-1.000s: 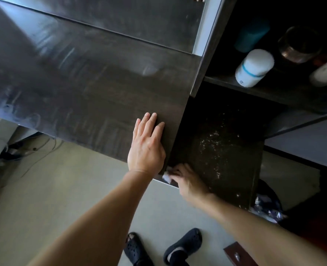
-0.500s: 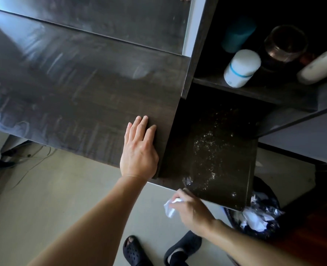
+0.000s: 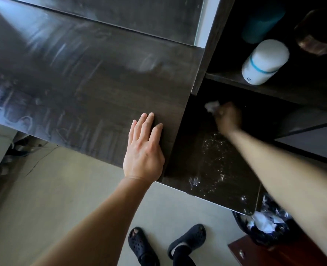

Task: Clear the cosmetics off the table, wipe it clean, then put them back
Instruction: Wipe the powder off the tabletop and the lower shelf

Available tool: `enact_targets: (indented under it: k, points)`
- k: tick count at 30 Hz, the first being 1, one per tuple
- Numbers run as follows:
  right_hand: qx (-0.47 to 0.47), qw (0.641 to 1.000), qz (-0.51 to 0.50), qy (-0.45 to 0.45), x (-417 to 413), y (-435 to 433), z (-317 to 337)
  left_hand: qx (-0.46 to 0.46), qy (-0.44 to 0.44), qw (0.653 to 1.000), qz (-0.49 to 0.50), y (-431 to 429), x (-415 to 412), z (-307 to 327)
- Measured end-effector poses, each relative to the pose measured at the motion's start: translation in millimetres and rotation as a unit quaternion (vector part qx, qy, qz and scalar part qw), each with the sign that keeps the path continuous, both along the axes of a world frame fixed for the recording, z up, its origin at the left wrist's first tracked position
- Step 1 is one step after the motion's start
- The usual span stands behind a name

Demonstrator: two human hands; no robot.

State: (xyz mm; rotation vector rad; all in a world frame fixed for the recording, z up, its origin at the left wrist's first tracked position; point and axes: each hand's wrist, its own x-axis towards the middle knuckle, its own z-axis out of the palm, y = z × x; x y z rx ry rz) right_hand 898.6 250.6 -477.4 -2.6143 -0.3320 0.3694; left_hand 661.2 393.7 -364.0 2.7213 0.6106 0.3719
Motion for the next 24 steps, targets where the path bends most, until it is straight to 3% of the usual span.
enact_targets:
  k: [2,4,7,10,12,15,17,20,24]
  points:
    - [0.056,0.994,0.095,0.004,-64,-23,-3,0.002,0.007,1.000,0.001,0,0,0]
    - [0.046,0.979,0.196,0.020,-132,-51,5,0.003,0.003,1.000,0.003,1,0,1]
    - [0.021,0.944,0.297,0.140,-180,-75,23,0.001,0.001,1.000,0.005,0,1,1]
    - [0.042,0.963,0.215,0.156,-127,-47,24,0.000,0.000,1.000,0.006,-1,1,2]
    - [0.090,0.988,0.070,0.105,-65,-15,24,0.002,0.000,1.000,0.008,-1,2,2]
    - [0.038,0.997,-0.016,0.072,-9,9,17,0.002,0.004,1.000,0.009,-1,1,1]
    - [0.017,0.998,0.008,0.060,-28,8,10,0.001,0.005,1.000,0.007,0,1,1]
    - [0.029,0.988,0.149,0.038,-127,-27,8,-0.001,0.006,1.000,0.006,0,1,0]
    - [0.044,0.961,0.223,0.159,-222,-81,26,-0.007,0.004,1.000,0.003,0,1,1]
